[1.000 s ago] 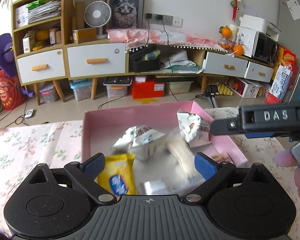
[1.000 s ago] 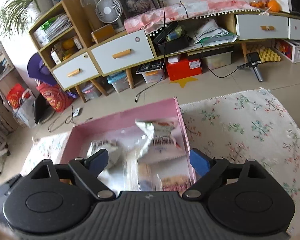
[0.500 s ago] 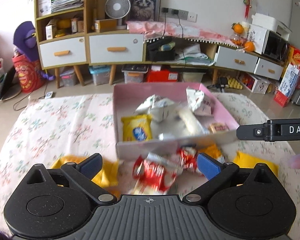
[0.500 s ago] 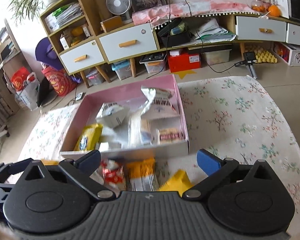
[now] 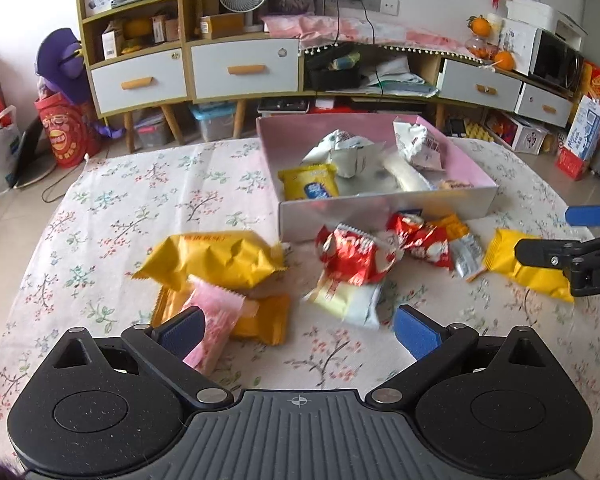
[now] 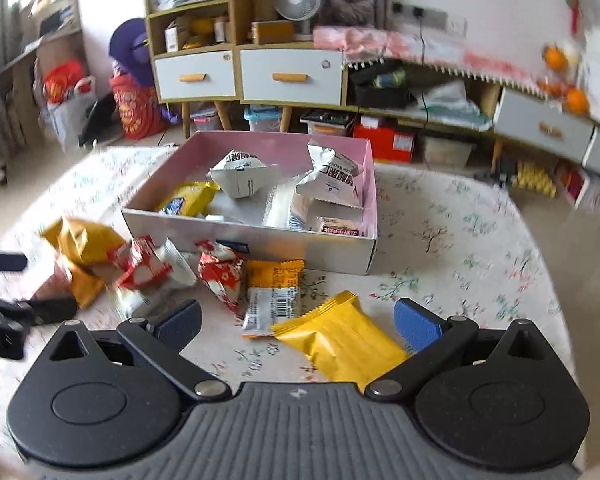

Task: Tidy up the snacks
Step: 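Withdraw both tools from the box back toward the snack pile, then grasp the pink strawberry packet with the left tool while the right grasps a yellow packet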

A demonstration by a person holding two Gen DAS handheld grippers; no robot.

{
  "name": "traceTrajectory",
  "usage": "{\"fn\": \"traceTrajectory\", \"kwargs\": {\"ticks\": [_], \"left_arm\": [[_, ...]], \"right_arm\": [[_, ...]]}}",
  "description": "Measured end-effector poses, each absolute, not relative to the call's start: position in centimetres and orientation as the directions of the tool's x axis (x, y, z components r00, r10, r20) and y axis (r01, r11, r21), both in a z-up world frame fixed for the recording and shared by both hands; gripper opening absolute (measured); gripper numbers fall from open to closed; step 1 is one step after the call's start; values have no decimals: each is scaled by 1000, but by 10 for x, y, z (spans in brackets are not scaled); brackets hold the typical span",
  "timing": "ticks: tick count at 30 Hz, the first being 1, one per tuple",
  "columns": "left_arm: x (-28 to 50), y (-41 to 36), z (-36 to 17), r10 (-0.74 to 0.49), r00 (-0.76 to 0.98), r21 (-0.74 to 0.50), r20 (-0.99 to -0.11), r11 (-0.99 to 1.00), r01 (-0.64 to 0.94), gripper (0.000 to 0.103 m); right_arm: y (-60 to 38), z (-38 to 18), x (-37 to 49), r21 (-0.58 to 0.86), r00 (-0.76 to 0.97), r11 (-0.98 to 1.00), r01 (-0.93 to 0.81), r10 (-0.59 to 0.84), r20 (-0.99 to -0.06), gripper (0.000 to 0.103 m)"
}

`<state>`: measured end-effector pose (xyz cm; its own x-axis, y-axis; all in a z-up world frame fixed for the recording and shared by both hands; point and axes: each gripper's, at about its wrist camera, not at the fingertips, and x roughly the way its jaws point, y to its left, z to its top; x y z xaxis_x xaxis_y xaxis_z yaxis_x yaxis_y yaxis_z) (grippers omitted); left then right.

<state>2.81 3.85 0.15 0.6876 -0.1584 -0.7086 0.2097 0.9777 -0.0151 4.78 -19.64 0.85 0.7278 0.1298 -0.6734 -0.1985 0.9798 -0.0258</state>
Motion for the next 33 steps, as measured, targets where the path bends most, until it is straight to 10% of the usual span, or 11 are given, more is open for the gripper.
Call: {"fn": "traceTrajectory", "kwargs": {"ticks": [33], "left_arm": [[49, 128, -51, -290, 654, -138, -699, 952, 274, 94]], "right_arm": [[-221, -42, 42, -153, 720, 943, -294, 113, -684, 103]]}}
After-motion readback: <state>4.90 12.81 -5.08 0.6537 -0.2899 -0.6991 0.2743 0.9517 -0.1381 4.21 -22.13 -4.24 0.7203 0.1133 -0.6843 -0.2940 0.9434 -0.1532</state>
